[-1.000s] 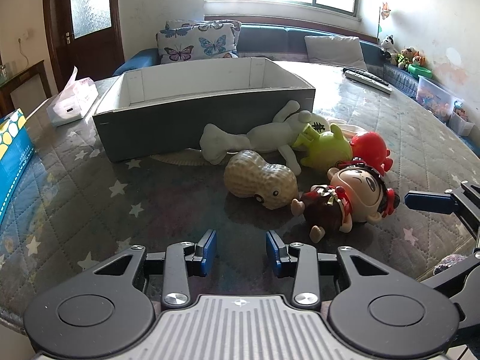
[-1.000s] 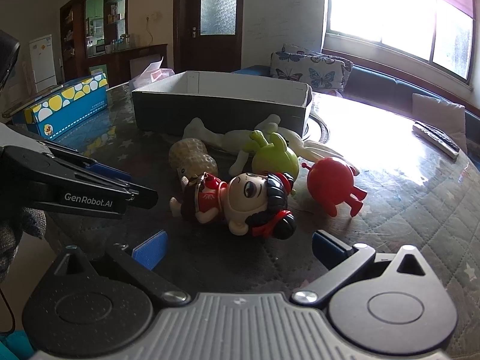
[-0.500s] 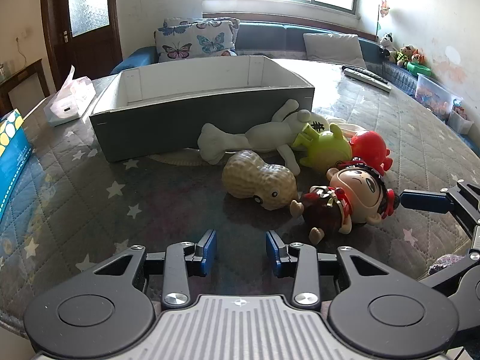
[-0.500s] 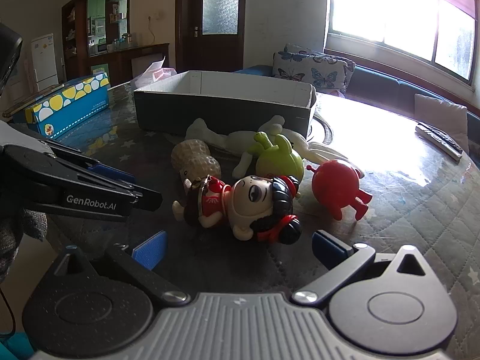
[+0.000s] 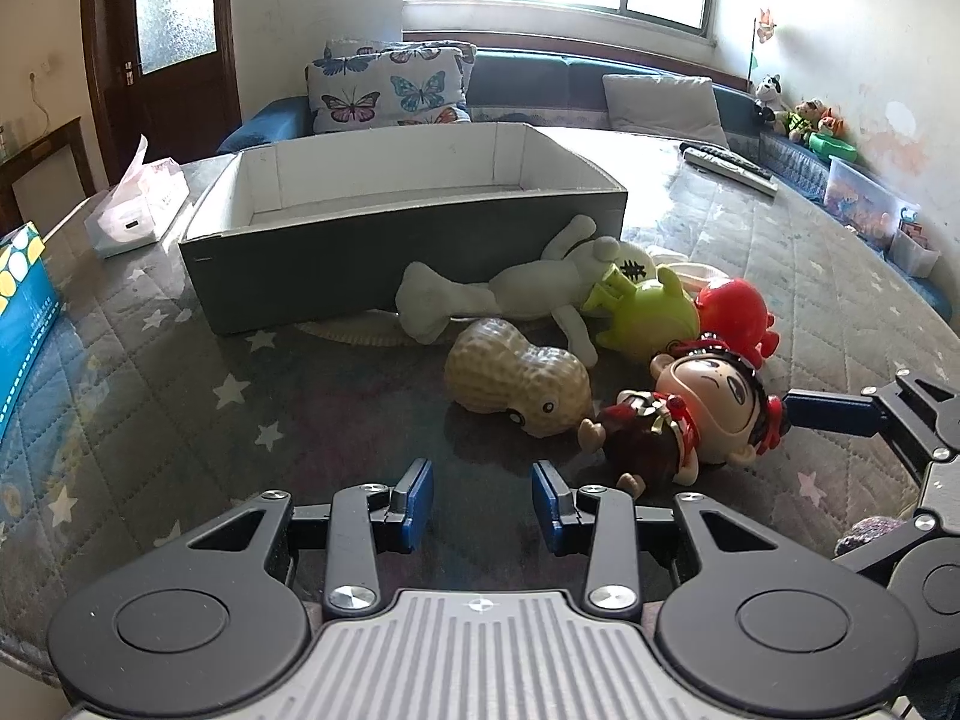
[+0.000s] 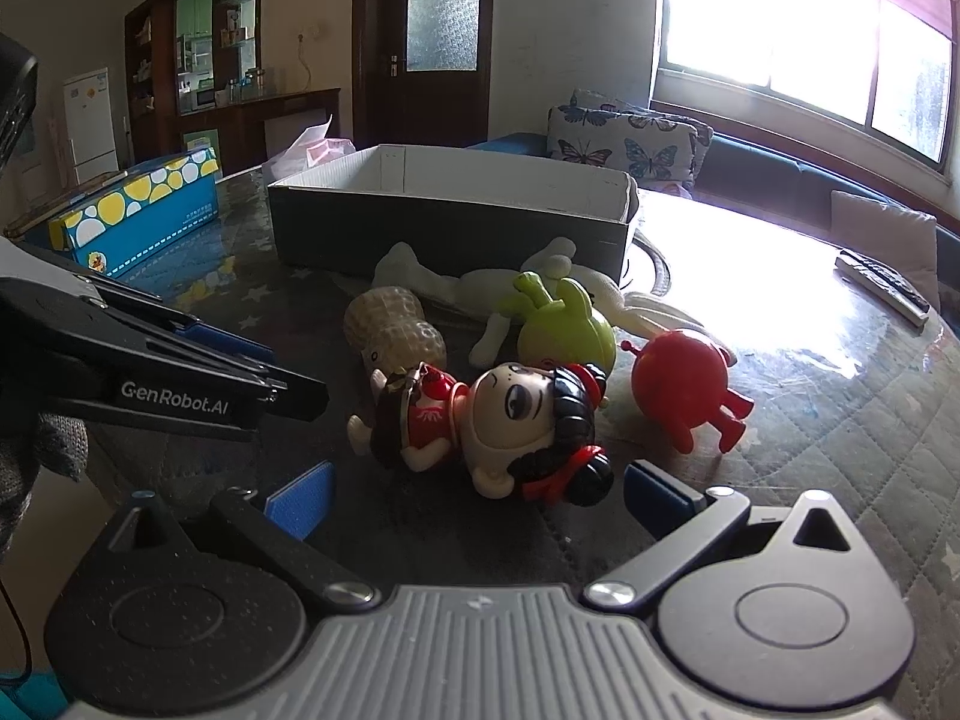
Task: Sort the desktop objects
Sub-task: 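Close the left gripper around the doll's body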
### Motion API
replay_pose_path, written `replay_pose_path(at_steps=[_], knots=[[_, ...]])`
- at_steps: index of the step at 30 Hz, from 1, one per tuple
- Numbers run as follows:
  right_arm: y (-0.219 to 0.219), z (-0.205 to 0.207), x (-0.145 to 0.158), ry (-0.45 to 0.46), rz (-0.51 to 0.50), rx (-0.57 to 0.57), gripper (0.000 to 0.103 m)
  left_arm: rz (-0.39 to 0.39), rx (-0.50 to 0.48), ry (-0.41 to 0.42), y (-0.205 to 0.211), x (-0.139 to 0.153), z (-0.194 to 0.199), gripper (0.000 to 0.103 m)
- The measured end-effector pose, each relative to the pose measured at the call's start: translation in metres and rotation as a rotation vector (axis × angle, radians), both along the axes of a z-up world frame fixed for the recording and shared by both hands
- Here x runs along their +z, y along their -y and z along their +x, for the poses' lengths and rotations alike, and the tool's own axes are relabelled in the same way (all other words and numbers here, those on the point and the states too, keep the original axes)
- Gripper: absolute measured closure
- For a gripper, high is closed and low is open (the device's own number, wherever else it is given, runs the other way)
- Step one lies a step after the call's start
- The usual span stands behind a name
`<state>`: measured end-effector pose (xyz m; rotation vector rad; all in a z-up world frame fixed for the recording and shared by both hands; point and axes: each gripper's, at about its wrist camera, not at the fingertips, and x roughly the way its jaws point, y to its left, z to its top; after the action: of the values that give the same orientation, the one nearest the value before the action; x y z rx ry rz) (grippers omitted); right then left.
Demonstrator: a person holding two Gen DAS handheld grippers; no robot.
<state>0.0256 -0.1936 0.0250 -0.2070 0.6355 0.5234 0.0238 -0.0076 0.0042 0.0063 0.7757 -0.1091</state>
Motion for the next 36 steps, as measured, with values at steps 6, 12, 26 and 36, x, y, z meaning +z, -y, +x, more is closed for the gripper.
replay_pose_path(at_steps=[6, 12, 26, 36], knots=[[-0.002, 0.002, 0.0, 0.005, 0.004, 0.001, 0.004, -0.029, -0.023, 0.015, -0.001, 0.01, -0.003, 0.065], [-0.004, 0.005, 0.0, 0.007, -0.003, 0.005, 0.007, -0.042, -0.122, 0.05, 0.009, 0.022, -0.006, 0.064], [-0.002, 0.011, -0.001, 0.0, 0.015, 0.022, 0.012, -0.104, -0.284, 0.017, 0.029, 0.019, 0.01, 0.064], [0.001, 0.016, -0.001, -0.011, 0.023, 0.036, 0.014, -0.103, -0.303, -0.014, 0.029, 0.012, 0.021, 0.064]])
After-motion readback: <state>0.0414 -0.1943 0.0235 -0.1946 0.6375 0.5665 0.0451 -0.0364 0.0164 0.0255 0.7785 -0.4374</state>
